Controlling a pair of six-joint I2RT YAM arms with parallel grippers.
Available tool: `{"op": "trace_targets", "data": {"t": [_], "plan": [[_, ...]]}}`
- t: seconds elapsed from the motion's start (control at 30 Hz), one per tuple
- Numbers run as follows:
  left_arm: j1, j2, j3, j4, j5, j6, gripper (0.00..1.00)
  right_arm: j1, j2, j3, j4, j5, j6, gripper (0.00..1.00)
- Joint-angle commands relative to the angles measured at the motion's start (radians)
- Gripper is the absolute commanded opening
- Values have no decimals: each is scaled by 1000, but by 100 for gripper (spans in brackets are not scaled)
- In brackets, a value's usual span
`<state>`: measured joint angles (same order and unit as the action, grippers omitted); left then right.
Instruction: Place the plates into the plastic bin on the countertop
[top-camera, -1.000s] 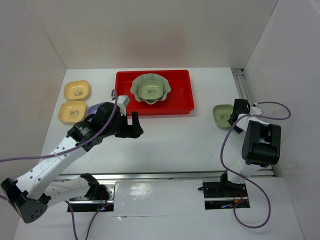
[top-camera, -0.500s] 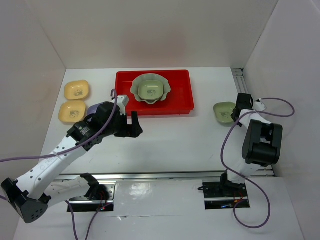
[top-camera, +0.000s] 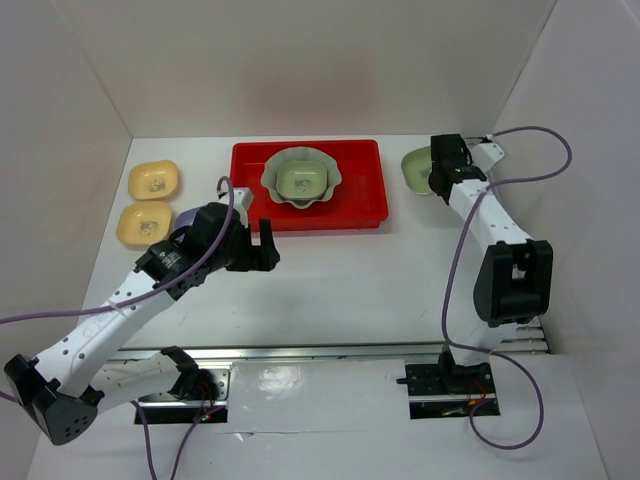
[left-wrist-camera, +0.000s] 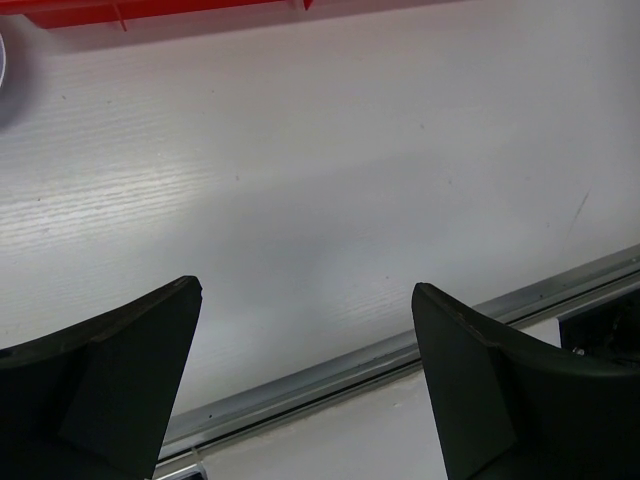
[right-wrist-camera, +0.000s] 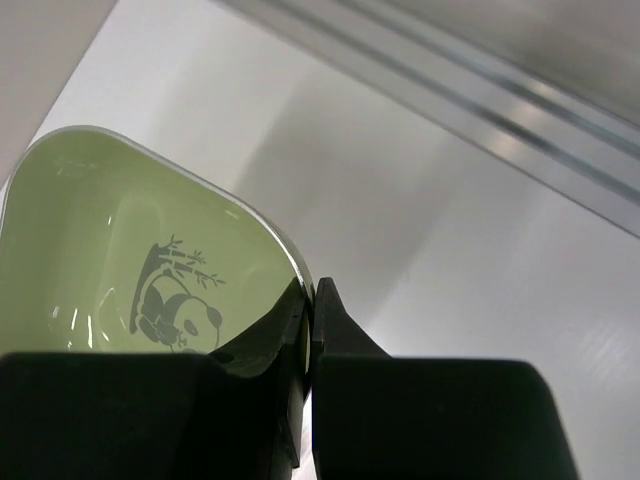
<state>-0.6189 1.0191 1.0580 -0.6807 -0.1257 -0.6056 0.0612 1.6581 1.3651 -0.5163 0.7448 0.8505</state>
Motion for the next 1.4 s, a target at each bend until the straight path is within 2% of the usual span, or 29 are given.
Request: {"op": "trace_targets", "data": {"t": [0.0,0.07,0.2,0.33,0.5,0.6,0.67,0.97,1.37], "plan": [[11,12,23,6,-43,-2,100,49,-44,-13,175,-103,-136,0],[24,12,23,-13,-58,-22,100,93,-54,-26,325,-276,-218,0],[58,71,60,-69,-107,-46,100,184,84,107,389,-526,-327,0],[114,107,89,-114,-137,-72,100,276,267,389,306,-527,-399,0],[266,56,60,-103,-66,-22,100,356,474,604,253,-588,-479,0],[342,33,37,-103,-28,26,100,370,583,770,188,-599,-582,0],[355,18,14,-103,-18,36,100,382,629,881,139,-581,-611,0],[383,-30,-73,-68,-18,27,100,359,673,851,156,-622,-668,0],[401,-39,-82,-59,0,27,100,388,732,887,166,-645,-699,4]]}}
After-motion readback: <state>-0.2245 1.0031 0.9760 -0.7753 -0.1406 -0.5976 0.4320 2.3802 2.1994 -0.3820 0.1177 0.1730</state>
